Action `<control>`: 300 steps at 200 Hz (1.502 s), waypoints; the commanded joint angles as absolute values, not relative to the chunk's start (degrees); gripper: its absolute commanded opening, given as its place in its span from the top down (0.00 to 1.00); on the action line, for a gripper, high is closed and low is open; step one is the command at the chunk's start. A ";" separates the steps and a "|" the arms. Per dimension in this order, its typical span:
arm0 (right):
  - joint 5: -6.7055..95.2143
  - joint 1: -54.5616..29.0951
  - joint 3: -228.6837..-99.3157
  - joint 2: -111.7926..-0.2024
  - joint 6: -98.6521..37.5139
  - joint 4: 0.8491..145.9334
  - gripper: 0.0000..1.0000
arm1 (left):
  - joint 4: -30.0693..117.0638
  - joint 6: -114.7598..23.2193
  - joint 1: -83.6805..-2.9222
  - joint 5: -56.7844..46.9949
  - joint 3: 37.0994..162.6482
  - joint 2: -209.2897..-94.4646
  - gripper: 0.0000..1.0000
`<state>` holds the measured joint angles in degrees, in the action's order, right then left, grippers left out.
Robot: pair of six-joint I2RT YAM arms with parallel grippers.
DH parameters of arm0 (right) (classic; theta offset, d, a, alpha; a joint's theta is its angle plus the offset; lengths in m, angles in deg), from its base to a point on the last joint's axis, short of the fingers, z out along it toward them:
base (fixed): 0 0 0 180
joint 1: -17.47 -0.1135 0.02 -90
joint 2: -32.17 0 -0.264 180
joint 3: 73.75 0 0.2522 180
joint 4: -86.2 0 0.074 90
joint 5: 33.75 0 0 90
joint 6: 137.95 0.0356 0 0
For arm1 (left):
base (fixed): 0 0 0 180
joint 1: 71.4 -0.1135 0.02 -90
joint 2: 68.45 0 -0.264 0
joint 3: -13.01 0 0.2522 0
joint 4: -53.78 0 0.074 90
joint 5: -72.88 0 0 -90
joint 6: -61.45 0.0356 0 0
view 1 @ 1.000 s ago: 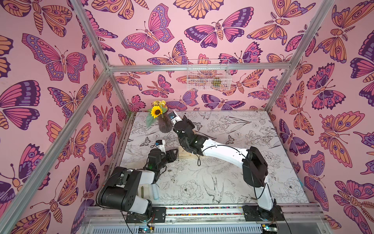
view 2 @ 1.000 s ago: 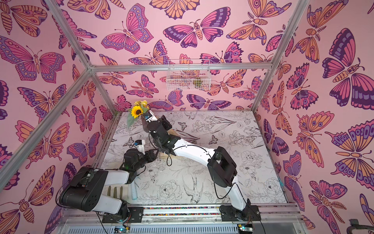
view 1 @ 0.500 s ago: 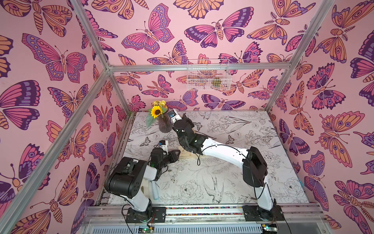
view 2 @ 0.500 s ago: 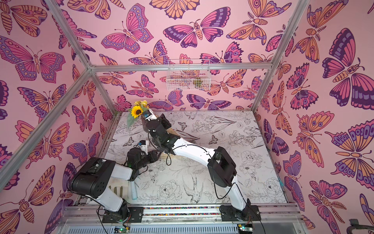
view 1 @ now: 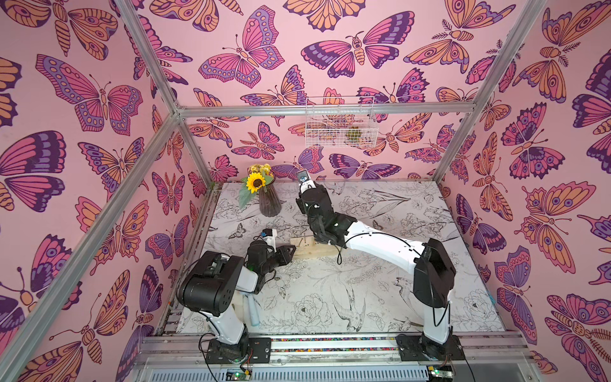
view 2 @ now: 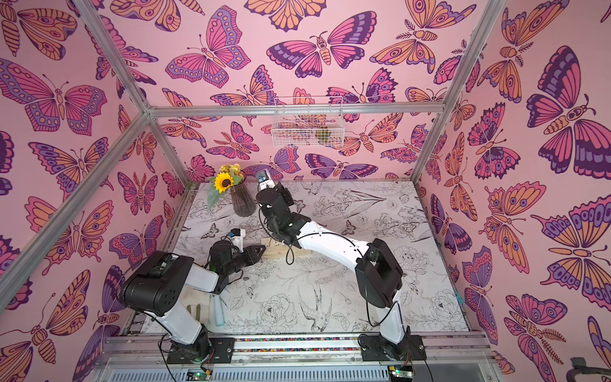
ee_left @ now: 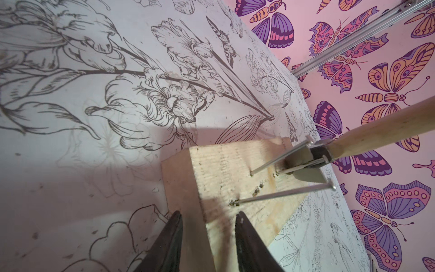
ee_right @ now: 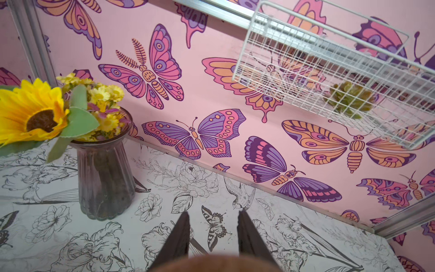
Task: Use a claw hammer to pull out a nail
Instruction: Remove the nail from the mounting plate.
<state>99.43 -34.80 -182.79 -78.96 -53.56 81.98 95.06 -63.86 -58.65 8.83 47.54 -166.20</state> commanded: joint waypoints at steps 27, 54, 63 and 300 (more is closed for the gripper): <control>93.93 -32.31 -178.50 -74.55 -44.19 84.22 1.00 | 97.23 -64.30 -58.92 10.82 48.56 -167.65 0.62; 93.06 -31.36 -176.52 -73.71 -42.05 84.80 1.00 | 97.24 -64.30 -58.92 10.92 48.70 -168.01 0.63; 92.45 -31.03 -175.96 -73.42 -41.57 84.88 1.00 | 97.25 -64.26 -58.92 11.09 48.75 -168.16 0.63; 79.74 -20.59 -160.04 -66.40 -20.63 92.13 1.00 | 95.08 -63.71 -58.87 11.45 50.06 -169.71 0.67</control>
